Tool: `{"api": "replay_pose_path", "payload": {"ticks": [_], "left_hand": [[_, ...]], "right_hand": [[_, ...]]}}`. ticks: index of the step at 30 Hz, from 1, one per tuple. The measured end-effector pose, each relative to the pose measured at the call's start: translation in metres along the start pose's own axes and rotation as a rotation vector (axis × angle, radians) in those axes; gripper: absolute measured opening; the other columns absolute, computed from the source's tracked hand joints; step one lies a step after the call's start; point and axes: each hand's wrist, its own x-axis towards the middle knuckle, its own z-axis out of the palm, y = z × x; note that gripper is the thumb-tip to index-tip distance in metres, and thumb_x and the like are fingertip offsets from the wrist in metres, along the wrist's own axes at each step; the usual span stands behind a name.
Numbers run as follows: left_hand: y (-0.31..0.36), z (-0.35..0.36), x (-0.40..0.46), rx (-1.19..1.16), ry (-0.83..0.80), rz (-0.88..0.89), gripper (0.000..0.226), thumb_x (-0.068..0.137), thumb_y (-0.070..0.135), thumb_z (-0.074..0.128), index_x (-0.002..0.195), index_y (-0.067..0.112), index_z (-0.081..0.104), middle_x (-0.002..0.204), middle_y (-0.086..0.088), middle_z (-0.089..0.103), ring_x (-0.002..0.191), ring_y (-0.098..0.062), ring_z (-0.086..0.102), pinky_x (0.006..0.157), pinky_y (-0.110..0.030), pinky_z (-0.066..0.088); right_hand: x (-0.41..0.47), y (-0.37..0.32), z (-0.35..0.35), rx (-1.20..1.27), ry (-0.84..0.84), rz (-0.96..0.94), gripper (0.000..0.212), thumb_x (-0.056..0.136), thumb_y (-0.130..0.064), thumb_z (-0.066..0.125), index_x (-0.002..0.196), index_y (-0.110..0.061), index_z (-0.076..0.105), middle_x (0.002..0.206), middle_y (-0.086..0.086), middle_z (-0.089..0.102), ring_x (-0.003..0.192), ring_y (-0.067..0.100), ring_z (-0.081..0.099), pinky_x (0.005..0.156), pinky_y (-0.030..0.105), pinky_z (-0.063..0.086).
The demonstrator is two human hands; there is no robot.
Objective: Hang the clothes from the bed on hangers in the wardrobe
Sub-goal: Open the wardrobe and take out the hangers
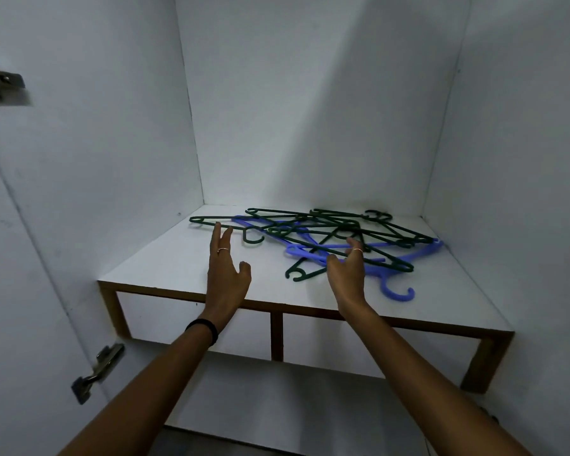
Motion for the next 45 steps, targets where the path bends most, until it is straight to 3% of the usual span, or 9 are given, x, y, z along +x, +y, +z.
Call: {"api": "replay_pose_path", "payload": {"ticks": [5,7,12,16,21,27,37,41,45], "left_hand": [[-0.036,-0.001,0.038,0.074,-0.005,0.072,0.068,0.085,-0.009,0.054,0.147,0.006,0.030,0.160,-0.001,0.012,0.134,-0.001,0.023,0.084,0.010,0.016],[-0.047,0.002,0.054,0.093,-0.008,0.082,0.068,0.085,-0.009,0.053,0.147,0.006,0.030,0.160,-0.001,0.012,0.128,0.005,0.026,0.086,0.004,0.018],[-0.073,0.017,0.091,0.115,-0.033,0.075,0.067,0.084,-0.011,0.053,0.145,0.004,0.032,0.160,-0.001,0.012,0.116,-0.010,0.030,0.083,-0.006,0.022],[-0.098,0.034,0.111,0.088,-0.069,0.054,0.067,0.084,-0.010,0.051,0.146,0.007,0.032,0.160,0.003,0.012,0.129,0.002,0.027,0.086,0.004,0.022],[-0.118,0.046,0.115,0.050,-0.129,0.103,0.067,0.085,-0.009,0.053,0.146,0.009,0.032,0.159,0.005,0.012,0.125,0.029,0.013,0.091,0.008,0.019],[-0.122,0.050,0.112,0.000,-0.088,0.072,0.068,0.084,-0.009,0.056,0.145,0.010,0.034,0.153,0.012,0.012,0.134,0.009,0.015,0.100,0.005,0.011],[-0.124,0.054,0.114,0.020,-0.107,0.078,0.066,0.086,-0.005,0.057,0.145,0.010,0.033,0.159,0.006,0.011,0.133,0.013,0.014,0.105,-0.007,0.018],[-0.117,0.046,0.126,0.031,-0.065,0.121,0.063,0.086,0.001,0.059,0.144,0.008,0.035,0.159,0.005,0.014,0.130,0.017,0.014,0.111,-0.026,0.027],[-0.098,0.021,0.149,0.157,0.120,0.244,0.059,0.087,0.021,0.060,0.141,0.009,0.040,0.158,-0.001,0.021,0.139,-0.015,0.032,0.111,-0.045,0.031]], "right_hand": [[0.048,0.004,0.034,-0.442,-0.063,-0.223,0.063,0.089,-0.011,0.057,0.146,-0.012,0.032,0.149,0.009,0.038,0.135,0.026,0.038,0.109,0.039,0.035],[0.072,0.003,0.043,-0.596,-0.097,-0.322,0.063,0.090,-0.014,0.057,0.147,-0.009,0.030,0.151,0.010,0.036,0.138,0.026,0.034,0.113,0.038,0.029],[0.140,0.009,0.069,-0.881,-0.288,-0.413,0.065,0.091,-0.020,0.055,0.149,-0.013,0.027,0.155,0.008,0.030,0.142,0.025,0.027,0.115,0.040,0.022],[0.183,0.026,0.089,-1.021,-0.468,-0.343,0.060,0.096,-0.022,0.046,0.152,-0.019,0.023,0.158,0.004,0.023,0.146,0.020,0.017,0.119,0.044,0.010],[0.206,0.046,0.105,-0.986,-0.472,-0.297,0.049,0.095,-0.021,0.045,0.144,-0.025,0.039,0.149,0.003,0.040,0.137,0.023,0.036,0.114,0.049,0.021],[0.225,0.042,0.104,-1.015,-0.429,-0.308,0.027,0.093,-0.009,0.050,0.109,-0.023,0.067,0.115,0.001,0.061,0.114,0.024,0.053,0.101,0.053,0.035],[0.246,-0.010,0.112,-0.630,-0.199,-0.404,0.020,0.097,-0.014,0.052,0.107,-0.010,0.069,0.107,0.011,0.068,0.097,0.025,0.062,0.089,0.044,0.051],[0.235,-0.045,0.116,-0.460,-0.207,-0.494,0.023,0.099,-0.012,0.048,0.108,-0.007,0.069,0.096,0.006,0.066,0.083,0.015,0.058,0.076,0.022,0.047],[0.222,-0.069,0.120,-0.388,-0.303,-0.646,0.024,0.101,-0.008,0.044,0.107,-0.004,0.066,0.086,-0.006,0.059,0.072,0.002,0.050,0.065,0.002,0.036]]}}
